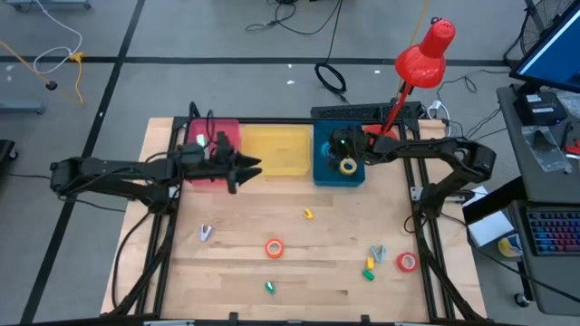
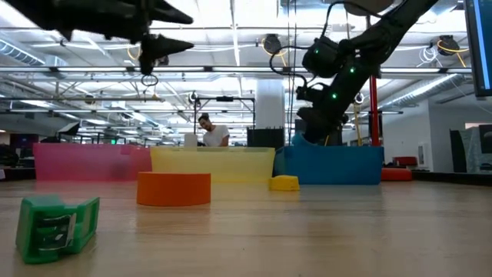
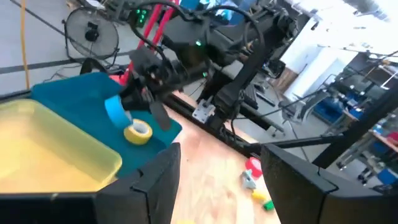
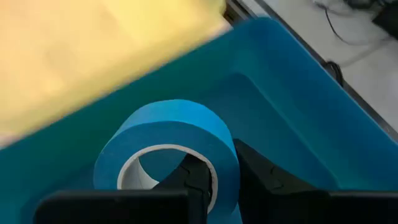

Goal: Pick and place Stapler, Stapler remover, tape
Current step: Put the blue tape into the blue bin

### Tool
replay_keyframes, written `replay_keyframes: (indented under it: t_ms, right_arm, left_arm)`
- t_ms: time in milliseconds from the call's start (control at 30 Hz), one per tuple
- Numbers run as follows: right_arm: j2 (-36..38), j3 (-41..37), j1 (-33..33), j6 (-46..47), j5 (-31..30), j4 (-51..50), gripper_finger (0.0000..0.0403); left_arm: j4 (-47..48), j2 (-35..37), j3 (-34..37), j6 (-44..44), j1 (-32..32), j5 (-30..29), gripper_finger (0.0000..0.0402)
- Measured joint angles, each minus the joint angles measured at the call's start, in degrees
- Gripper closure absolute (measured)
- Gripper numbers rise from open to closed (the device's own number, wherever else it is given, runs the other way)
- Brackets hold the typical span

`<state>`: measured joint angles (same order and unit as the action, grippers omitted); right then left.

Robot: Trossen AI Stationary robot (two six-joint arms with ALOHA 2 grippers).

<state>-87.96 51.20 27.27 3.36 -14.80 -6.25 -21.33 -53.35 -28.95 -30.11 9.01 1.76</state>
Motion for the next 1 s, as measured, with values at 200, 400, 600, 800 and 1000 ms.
replay_keyframes:
  t_ms: [200, 400, 600, 800, 1000]
  right_arm:
    - [0.10, -0.04, 3.11, -0.13, 0.04, -0.84, 0.0365]
    - [-0.07, -0.04, 7.25, -1.72, 1.58, -1.28, 0.0363]
    - [-0.15, -0.04, 10.61, -2.30, 5.40, -1.14, 0.0362]
    - [-2.81, -0.04, 12.86, -2.53, 9.83, -0.75, 0.0361]
    - [-6.91, -0.12, 13.22, -2.34, 10.51, -0.83, 0.0360]
  left_arm:
    - [-1.87, 3.39, 4.65, -0.89, -2.91, -5.93, 0.0179]
    - [-1.21, 3.81, 5.27, -1.17, -3.95, -7.86, 0.0179]
    - [-1.23, 3.79, 5.27, -1.17, -4.01, -7.85, 0.0179]
    - [-1.26, 3.79, 5.27, -1.54, -4.01, -7.85, 0.0179]
    - [-1.23, 3.77, 5.27, -1.70, -4.01, -7.85, 0.0179]
